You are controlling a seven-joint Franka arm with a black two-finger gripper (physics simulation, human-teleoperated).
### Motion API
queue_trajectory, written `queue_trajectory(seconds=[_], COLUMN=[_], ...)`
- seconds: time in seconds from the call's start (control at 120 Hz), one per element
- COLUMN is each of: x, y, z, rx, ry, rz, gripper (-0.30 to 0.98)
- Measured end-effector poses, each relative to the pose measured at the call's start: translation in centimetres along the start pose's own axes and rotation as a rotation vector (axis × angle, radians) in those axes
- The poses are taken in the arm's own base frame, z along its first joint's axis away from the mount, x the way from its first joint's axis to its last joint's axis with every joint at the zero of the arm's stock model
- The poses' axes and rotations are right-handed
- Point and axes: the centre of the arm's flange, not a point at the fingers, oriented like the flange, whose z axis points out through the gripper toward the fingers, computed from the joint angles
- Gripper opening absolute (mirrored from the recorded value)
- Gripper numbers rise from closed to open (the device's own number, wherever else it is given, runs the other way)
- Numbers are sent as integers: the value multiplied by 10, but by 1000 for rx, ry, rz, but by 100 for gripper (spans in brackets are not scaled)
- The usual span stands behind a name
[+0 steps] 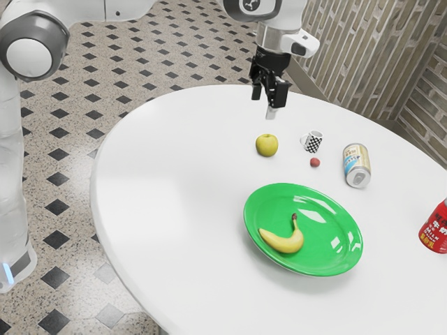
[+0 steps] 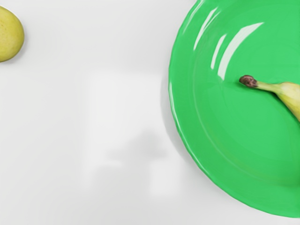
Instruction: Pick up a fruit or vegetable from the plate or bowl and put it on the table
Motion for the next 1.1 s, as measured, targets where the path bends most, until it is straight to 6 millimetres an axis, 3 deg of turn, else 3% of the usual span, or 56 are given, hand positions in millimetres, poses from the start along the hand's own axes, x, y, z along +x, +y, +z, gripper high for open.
queue_trajectory(seconds=[0.358,0.642,0.75,0.85,0.958,1.1], x=[2,-12,-18,-17,-10,-19], y=[10,96,114,112,97,69], z=[-1,3,1,0,-1,34], rx=[0,22,26,30,32,43], ry=[5,2,6,9,18,-12], rz=[15,173,206,203,173,125], gripper=[69,69,69,69,69,69])
